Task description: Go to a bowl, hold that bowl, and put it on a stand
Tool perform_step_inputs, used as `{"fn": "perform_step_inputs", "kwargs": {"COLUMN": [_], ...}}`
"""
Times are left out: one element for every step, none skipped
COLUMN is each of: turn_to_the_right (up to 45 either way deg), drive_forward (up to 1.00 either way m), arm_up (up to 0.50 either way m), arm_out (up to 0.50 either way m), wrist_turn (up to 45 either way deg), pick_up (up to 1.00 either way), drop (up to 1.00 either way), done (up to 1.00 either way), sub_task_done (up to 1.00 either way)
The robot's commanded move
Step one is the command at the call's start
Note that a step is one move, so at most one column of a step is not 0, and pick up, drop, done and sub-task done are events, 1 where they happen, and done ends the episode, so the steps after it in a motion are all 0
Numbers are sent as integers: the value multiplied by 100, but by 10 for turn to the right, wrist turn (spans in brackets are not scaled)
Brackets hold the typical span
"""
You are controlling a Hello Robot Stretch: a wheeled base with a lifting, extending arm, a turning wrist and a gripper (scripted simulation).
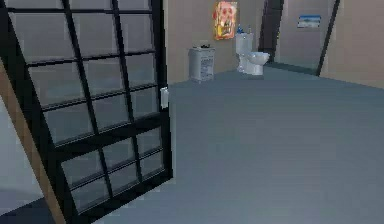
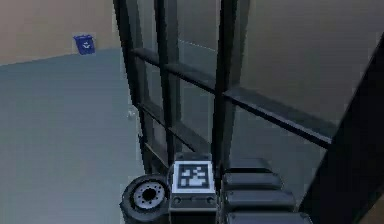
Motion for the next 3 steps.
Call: {"fn": "perform_step_inputs", "kwargs": {"turn_to_the_right": [270, 0, 0], "drive_forward": [0, 100, 100], "arm_up": [0, 0, 0], "arm_out": [0, 0, 0], "wrist_turn": [0, 0, 0], "pick_up": [0, 0, 0], "drop": [0, 0, 0], "done": [0, 0, 0], "sub_task_done": [0, 0, 0]}}
